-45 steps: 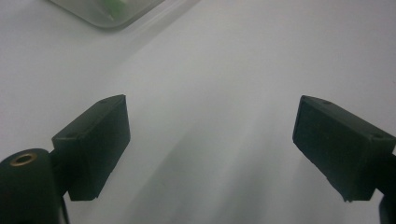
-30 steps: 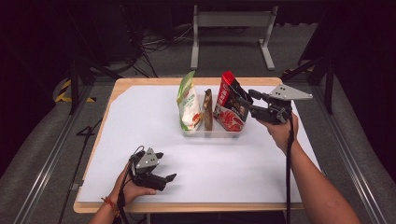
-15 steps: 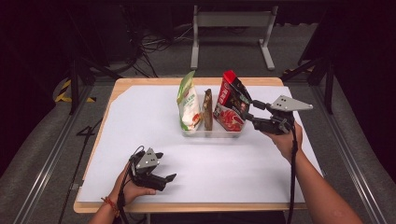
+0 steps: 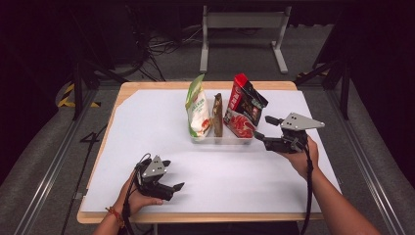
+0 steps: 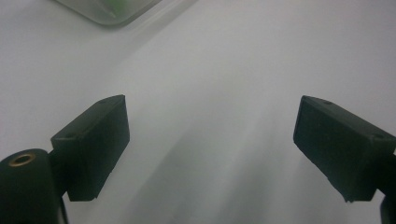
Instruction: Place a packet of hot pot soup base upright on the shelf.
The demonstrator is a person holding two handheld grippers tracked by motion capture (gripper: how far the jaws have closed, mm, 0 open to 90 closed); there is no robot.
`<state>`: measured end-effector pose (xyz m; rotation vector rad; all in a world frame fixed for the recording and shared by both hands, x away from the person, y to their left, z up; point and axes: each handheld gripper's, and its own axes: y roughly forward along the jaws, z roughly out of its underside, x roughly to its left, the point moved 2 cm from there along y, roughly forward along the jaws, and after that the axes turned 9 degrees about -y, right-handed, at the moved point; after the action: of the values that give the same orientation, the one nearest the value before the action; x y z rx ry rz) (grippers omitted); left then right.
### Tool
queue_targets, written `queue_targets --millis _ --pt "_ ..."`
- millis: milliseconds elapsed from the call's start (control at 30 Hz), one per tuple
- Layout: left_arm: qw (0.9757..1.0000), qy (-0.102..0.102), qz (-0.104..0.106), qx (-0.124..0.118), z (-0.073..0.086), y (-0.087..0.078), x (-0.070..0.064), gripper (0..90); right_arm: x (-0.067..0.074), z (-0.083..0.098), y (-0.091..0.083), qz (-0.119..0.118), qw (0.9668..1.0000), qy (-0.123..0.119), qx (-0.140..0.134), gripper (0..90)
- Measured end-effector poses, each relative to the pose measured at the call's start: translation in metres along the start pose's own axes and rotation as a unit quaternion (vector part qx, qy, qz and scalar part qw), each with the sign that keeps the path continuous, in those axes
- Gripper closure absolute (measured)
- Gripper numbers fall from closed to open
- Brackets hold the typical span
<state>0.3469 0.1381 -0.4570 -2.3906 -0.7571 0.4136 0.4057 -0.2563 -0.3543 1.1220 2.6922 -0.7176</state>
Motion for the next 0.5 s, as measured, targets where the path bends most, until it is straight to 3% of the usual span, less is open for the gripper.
queue_targets --millis 167,333,500 --pt "1.0000 0.001 -0.001 0.002 0.000 0.000 0.000 11.4 0.008 0.009 0.000 -0.010 0.9995 -0.016 0.024 29.2" --pt "1.0000 0.005 -0.002 0.003 0.000 0.001 -0.001 11.4 0.016 0.018 0.000 -0.003 0.9981 -0.034 0.052 26.3" --pt "1.0000 0.004 -0.004 0.004 0.000 0.001 0.000 11.3 0.020 0.026 0.000 -0.006 0.9973 -0.036 0.064 25.0"
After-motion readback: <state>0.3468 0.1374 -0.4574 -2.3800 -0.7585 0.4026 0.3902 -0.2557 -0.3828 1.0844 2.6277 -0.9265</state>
